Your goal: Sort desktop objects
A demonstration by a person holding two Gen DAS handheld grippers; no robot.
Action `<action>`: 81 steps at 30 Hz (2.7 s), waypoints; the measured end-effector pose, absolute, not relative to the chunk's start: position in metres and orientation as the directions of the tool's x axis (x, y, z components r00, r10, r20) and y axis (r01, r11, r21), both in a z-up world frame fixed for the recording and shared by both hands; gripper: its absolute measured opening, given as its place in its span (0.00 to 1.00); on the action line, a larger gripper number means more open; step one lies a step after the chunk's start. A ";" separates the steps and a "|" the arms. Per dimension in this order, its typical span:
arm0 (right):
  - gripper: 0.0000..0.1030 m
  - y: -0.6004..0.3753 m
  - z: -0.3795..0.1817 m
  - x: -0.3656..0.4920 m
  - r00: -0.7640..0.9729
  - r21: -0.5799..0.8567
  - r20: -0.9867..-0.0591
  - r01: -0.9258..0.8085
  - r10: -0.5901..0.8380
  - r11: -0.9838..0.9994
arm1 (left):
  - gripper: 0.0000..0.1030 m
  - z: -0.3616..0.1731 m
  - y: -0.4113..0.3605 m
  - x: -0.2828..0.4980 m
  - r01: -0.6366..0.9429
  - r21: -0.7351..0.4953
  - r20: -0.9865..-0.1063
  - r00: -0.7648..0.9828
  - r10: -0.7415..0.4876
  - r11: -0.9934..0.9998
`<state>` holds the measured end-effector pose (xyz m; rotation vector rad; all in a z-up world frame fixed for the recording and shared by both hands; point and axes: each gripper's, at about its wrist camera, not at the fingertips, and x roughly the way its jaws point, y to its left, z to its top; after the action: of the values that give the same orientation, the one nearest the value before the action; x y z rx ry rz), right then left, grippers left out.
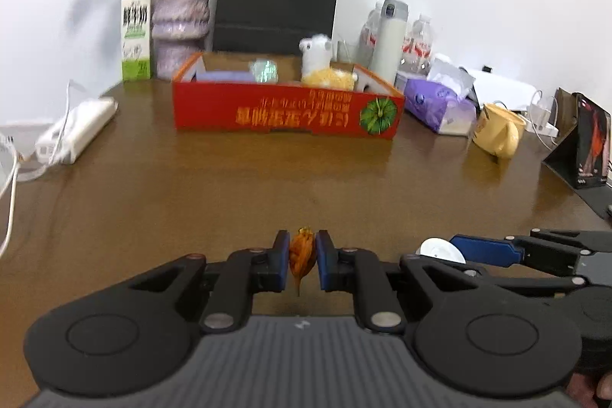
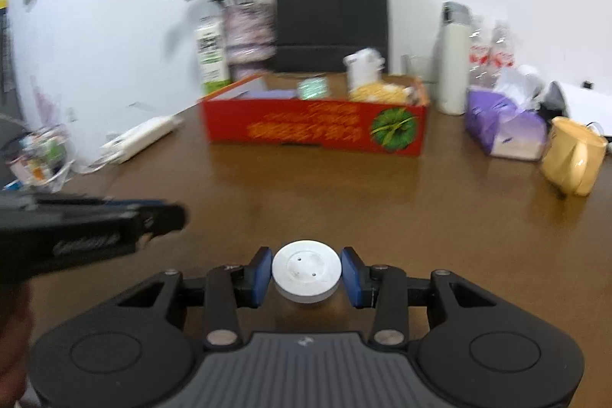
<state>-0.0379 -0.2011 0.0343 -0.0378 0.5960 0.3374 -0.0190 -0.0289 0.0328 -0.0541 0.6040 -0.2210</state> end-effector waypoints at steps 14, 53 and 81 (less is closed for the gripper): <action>0.37 -0.210 0.073 -0.045 0.800 0.051 -0.526 -0.307 0.287 0.950 | 0.15 0.054 0.009 0.002 0.193 -0.177 -0.557 0.789 -0.260 0.965; 0.66 -0.196 0.103 0.345 0.460 0.080 -0.867 -0.247 0.190 0.966 | 0.74 0.100 0.027 0.352 0.137 -0.200 -0.789 0.564 -0.243 0.970; 0.85 -0.240 0.039 -0.018 0.782 0.072 -0.607 -0.123 0.141 0.990 | 1.00 0.038 0.003 -0.024 0.036 -0.058 -0.547 0.835 -0.062 0.998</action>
<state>-0.0179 -0.2398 0.0391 0.0284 0.6580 0.1429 -0.0242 0.0026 0.0378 -0.0459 0.5810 -0.0523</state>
